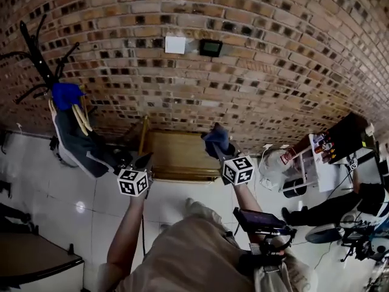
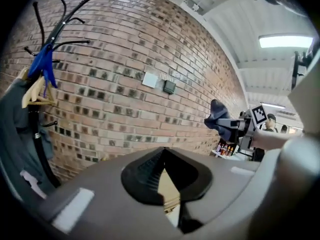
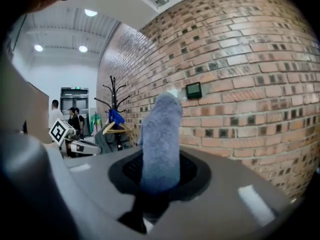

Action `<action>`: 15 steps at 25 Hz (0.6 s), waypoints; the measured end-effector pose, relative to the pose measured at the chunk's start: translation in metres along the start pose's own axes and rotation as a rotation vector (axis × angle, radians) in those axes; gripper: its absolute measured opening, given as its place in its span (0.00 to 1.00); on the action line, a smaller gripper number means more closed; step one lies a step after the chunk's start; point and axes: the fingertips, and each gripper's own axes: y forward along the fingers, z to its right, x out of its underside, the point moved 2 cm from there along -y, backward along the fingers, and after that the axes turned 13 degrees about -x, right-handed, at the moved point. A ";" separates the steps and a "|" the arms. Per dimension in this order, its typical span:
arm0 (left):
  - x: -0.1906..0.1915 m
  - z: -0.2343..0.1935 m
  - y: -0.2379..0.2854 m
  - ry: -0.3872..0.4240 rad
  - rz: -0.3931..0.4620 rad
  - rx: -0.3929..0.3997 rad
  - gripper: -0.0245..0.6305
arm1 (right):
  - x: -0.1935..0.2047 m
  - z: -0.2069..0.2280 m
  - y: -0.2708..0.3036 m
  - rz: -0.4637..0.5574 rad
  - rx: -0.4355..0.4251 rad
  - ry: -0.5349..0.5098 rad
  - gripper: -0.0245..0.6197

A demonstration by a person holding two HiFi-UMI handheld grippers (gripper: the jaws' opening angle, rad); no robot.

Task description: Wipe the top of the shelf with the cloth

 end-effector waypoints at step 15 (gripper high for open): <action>-0.018 0.013 0.086 0.025 -0.045 -0.006 0.04 | 0.041 0.071 0.024 -0.100 -0.060 -0.020 0.15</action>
